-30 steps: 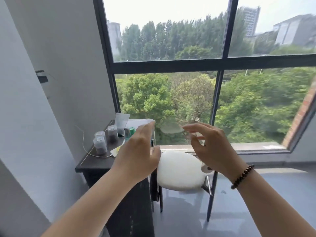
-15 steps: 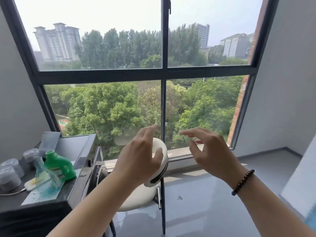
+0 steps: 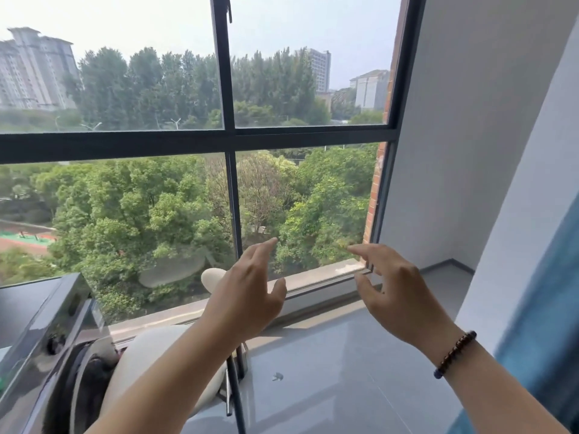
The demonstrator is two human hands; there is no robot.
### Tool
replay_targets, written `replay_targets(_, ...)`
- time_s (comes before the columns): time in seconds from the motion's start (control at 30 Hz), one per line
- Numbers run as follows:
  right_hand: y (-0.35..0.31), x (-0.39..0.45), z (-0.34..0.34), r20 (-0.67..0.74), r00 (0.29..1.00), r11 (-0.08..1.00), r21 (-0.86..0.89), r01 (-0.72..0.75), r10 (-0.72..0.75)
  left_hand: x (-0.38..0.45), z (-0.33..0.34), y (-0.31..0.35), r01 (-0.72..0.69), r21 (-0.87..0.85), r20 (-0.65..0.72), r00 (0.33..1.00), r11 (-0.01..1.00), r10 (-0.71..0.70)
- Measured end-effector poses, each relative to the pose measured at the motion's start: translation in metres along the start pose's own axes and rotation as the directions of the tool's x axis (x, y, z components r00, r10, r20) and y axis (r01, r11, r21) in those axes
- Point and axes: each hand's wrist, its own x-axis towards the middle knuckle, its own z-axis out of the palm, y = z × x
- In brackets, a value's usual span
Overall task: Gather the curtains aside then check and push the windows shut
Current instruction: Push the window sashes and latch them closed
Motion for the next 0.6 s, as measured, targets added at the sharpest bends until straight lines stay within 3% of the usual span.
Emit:
replay_targets(0.37,0.069,0.035,0.010,0.190,0.958,0.970,-0.149,-0.190,0.217,0.081,0.050,-0.042,0.021,-0.068,0.066,0.998,0.998,-0.016)
replay_targets(0.6,0.101,0.130,0.051,0.243,0.951,0.967,-0.214,-0.141,0.193,0.165,0.073,-0.099,-0.047,-0.103,0.112,0.992,0.994,0.058)
